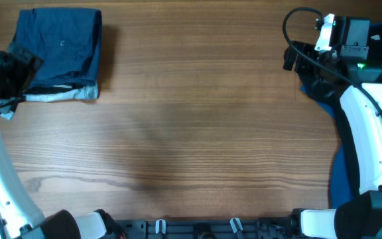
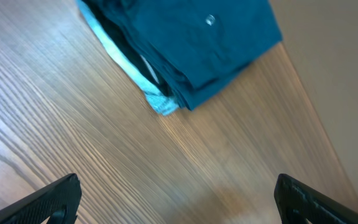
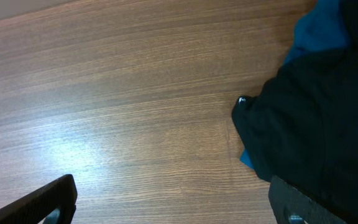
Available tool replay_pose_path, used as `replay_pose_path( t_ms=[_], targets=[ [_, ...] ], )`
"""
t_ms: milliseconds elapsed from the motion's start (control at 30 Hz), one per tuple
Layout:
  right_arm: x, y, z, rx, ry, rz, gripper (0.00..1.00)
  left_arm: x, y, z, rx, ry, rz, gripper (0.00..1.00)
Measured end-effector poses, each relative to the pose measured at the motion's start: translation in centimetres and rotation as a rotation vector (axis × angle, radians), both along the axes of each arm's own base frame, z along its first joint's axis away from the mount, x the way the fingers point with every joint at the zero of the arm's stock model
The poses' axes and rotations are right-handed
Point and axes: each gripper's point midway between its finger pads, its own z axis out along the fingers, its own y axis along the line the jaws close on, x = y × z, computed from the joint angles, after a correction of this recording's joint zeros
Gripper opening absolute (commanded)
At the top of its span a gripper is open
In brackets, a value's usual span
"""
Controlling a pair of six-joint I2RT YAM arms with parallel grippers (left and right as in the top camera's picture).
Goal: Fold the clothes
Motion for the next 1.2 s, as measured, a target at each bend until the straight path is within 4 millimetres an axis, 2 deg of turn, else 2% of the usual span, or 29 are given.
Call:
replay_pose_path(
  t_ms=[67, 133, 267, 367, 467, 533, 600, 667, 800, 1100, 1200],
  targets=[
    [0.0, 0.0, 0.0, 0.0, 0.0, 0.0, 1.0, -0.2, -2.0, 1.0, 0.012, -0.029, -0.051, 1.0],
    [0.0, 0.0, 0.0, 0.0, 0.0, 0.0, 1.0, -0.8, -5.6, 3.6, 0.036, -0.115, -0.15, 1.0],
    [0.0, 0.0, 0.0, 0.0, 0.001, 0.0, 1.0, -1.5, -10.9, 8.7, 0.103, -0.407, -0.311, 1.0],
    [0.0, 0.0, 0.0, 0.0, 0.0, 0.0, 1.0, -1.9, -12.2, 9.7, 0.143, -0.596, -0.347, 1.0],
    [0.0, 0.0, 0.0, 0.0, 0.0, 0.0, 1.0, -2.9, -12.4, 7.1, 0.166, -0.685, -0.347, 1.0],
    [0.0, 0.0, 0.0, 0.0, 0.0, 0.0, 1.0, -3.6, -12.3, 4.3, 0.181, -0.716, -0.337, 1.0],
    [0.0, 0.0, 0.0, 0.0, 0.002, 0.0, 1.0, -5.1, -12.1, 0.4, 0.189, -0.701, -0.323, 1.0],
    [0.0, 0.0, 0.0, 0.0, -0.001, 0.0, 1.0, -6.2, -11.8, -2.1, 0.201, -0.691, -0.307, 1.0],
    [0.0, 0.0, 0.0, 0.0, 0.0, 0.0, 1.0, -8.1, -11.3, -5.7, 0.226, -0.684, -0.274, 1.0],
    [0.0, 0.0, 0.0, 0.0, 0.0, 0.0, 1.0, -9.5, -10.8, -8.7, 0.252, -0.707, -0.246, 1.0],
    [0.0, 0.0, 0.0, 0.0, 0.0, 0.0, 1.0, -9.6, -10.8, -9.1, 0.252, -0.708, -0.246, 1.0]
  ],
)
